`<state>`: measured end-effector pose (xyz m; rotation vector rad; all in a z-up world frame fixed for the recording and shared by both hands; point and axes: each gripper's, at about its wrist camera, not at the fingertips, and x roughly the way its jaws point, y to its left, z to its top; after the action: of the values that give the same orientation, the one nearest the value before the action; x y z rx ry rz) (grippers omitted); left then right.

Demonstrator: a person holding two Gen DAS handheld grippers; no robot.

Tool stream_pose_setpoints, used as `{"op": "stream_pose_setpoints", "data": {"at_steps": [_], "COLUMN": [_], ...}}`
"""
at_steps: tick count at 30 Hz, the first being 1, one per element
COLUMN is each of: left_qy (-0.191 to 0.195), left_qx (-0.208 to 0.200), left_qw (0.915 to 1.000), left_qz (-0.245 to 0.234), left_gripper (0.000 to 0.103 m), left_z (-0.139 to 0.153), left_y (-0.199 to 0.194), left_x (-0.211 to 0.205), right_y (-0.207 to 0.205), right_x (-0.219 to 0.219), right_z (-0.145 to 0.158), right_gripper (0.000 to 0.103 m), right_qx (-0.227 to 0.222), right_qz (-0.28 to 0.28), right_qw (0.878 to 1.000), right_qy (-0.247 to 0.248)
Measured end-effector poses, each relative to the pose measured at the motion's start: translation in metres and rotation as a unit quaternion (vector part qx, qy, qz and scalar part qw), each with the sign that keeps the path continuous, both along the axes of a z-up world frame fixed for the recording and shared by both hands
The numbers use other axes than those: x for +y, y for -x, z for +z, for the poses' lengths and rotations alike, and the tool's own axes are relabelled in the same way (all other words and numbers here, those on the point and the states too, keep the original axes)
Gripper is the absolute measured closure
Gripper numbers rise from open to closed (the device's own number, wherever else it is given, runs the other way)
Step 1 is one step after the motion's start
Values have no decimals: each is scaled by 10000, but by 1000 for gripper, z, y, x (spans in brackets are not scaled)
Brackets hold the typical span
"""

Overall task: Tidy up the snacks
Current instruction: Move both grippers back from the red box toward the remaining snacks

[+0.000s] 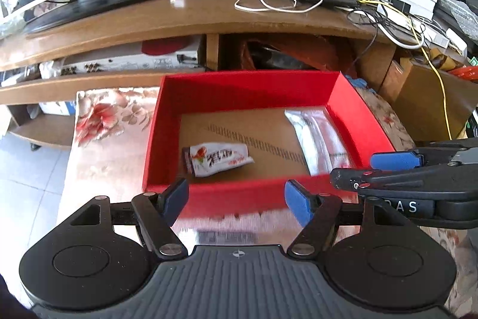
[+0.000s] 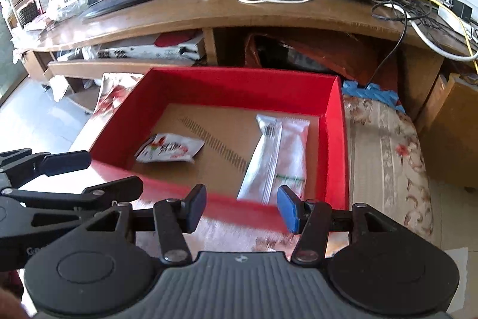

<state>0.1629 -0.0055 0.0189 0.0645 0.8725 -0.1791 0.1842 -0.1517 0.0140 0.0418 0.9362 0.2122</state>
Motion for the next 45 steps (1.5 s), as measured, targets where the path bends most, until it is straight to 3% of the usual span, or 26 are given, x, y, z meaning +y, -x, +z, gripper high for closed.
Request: {"op": "stream_pose_setpoints", "data": {"at_steps": [7,11,18,28,35,45], "left_qy": [116,153,84,-107,-302,-91], "left_qx": [258,457,657,968,1103,1070], "left_qw": [9996,9988,9973,9939,9924,9933], "left_qz": [60,110,330,512,461,439], "left_gripper": [28,35,25,22,14,31], "left_z": [-7,-15,-29,-47,-61,-53], "left_y": [29,46,57,55,54,62], "left_x": [15,22,37,42,30,42], "right_y": [28,42,55,60,62,74], "right_x": [11,24,33,23,20,6], "right_z": [-7,-15,-29,-26,-26,-32], "right_gripper": [51,51,49,45,43,43], "right_qx": [257,442,780,779,789,960], "right_qz": [167,255,448,355,402,150], "right_qw": [9995,9987,9959,9963,9959,9950], "right_qy": [-65,32,4,-105,-156,-226]}}
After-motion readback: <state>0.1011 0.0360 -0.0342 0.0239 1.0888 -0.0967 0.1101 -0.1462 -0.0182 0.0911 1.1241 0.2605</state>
